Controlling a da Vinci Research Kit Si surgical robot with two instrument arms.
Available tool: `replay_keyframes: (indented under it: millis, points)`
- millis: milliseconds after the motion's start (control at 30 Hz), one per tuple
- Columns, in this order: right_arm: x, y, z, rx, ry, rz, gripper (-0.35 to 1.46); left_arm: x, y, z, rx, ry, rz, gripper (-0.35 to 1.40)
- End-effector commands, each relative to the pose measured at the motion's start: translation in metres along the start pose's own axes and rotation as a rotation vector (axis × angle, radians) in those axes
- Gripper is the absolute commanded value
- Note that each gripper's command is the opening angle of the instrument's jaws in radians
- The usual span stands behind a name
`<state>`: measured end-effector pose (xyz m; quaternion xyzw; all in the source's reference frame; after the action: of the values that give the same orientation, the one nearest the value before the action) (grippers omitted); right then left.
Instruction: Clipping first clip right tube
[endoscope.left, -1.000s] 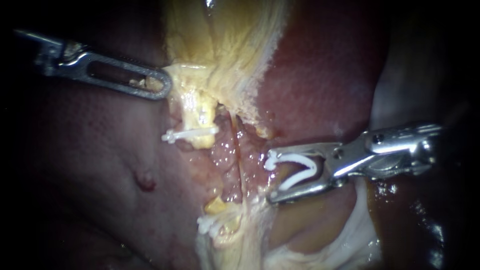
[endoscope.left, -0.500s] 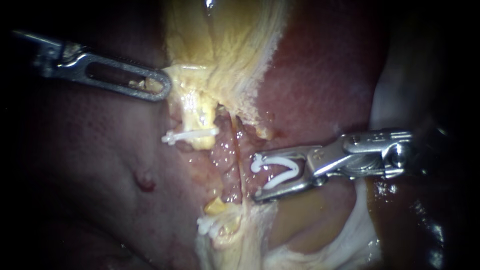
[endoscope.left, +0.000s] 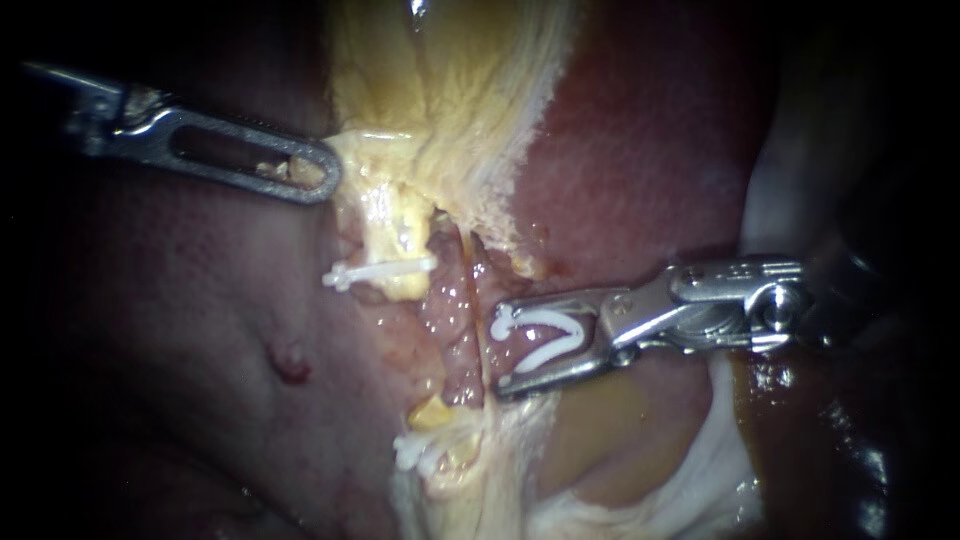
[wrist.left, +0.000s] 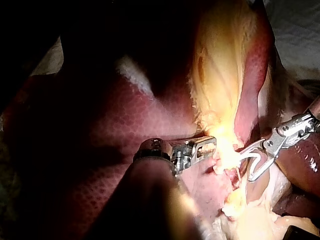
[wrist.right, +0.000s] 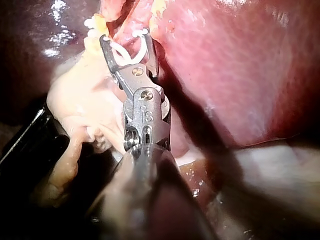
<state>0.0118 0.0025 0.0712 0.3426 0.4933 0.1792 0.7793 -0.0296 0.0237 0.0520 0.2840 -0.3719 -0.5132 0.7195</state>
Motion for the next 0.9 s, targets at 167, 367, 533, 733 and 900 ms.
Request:
replay_keyframes:
  millis: [167, 367, 533, 733, 900]
  points:
    - [0.0000, 0.0001, 0.0001, 0.000, 0.000, -0.001, 0.49, 0.0000, 0.0000, 0.0000, 0.000, 0.000, 0.000, -0.35]
    - [-0.0004, 0.0005, 0.0004, 0.001, -0.001, 0.003, 0.49, 0.0001, 0.0000, 0.0000, 0.000, 0.000, 0.000, -0.35]
    - [-0.0009, 0.0008, 0.0008, 0.006, -0.003, 0.005, 0.49, 0.0001, 0.0000, 0.0000, 0.000, 0.000, 0.000, -0.35]
    - [-0.0009, 0.0008, 0.0011, 0.014, -0.005, 0.009, 0.49, 0.0001, 0.0000, 0.0000, 0.000, 0.000, 0.000, -0.35]
    - [-0.0008, 0.0007, 0.0015, 0.029, -0.005, 0.005, 0.49, 0.0001, 0.0000, 0.0000, 0.000, 0.000, 0.000, -0.35]
